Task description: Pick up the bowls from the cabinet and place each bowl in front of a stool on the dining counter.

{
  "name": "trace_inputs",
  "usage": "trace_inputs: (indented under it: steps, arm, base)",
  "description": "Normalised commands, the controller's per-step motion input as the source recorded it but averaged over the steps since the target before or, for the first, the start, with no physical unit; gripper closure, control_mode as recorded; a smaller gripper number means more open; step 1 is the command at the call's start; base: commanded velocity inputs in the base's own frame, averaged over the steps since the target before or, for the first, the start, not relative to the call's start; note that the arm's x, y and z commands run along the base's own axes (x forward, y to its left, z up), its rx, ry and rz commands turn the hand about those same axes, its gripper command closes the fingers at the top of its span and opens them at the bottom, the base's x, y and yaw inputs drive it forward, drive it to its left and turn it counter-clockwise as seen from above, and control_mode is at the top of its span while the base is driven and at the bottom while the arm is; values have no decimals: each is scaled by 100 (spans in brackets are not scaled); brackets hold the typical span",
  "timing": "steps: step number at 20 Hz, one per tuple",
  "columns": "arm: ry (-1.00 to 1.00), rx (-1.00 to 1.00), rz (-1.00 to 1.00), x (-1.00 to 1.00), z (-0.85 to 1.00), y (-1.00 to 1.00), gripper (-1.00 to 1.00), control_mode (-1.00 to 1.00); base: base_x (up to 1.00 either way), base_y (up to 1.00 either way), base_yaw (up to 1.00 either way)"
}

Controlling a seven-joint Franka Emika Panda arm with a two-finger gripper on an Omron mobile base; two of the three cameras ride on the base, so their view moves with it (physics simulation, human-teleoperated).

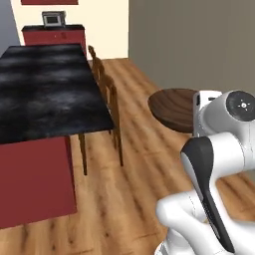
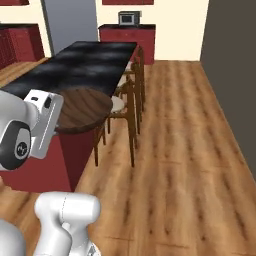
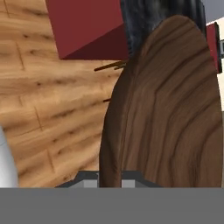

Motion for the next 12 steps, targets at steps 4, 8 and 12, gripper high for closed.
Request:
trace_inputs:
  steps: [4,8,12]
  arm:
    - [0,0,0,0,0,0,100,100]
    - [0,0,0,0,0,0,100,100]
    - [0,0,0,0,0,0,100,100]
  base:
    - [40,-89,54]
    - [73,-100,32]
    - [78,-100,36]
